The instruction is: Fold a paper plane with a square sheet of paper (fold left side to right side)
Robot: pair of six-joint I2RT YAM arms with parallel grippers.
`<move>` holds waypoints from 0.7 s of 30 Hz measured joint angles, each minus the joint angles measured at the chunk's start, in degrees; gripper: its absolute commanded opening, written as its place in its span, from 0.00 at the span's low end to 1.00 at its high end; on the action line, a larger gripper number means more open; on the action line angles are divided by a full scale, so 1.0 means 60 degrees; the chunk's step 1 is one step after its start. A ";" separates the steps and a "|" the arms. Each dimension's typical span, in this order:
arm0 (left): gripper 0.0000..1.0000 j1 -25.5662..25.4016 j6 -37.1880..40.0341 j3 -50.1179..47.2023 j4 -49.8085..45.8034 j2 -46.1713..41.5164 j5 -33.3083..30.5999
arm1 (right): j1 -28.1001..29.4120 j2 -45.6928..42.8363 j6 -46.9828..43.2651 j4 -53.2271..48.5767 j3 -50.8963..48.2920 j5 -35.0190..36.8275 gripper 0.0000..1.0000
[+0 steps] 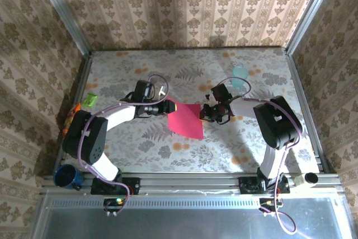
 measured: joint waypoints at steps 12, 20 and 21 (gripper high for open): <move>0.64 -0.1133 -0.0244 0.1144 0.0444 0.0922 0.0794 | 0.0000 0.0004 -0.0004 0.0018 0.0000 0.0000 0.06; 0.67 -0.1512 -0.0317 0.1326 0.0616 0.1687 0.0940 | 0.0000 0.0000 0.0004 0.0135 -0.0058 -0.0040 0.06; 0.65 -0.1519 -0.0317 0.1326 0.0616 0.1723 0.0936 | 0.0000 0.0000 0.0004 0.0153 -0.0066 -0.0051 0.06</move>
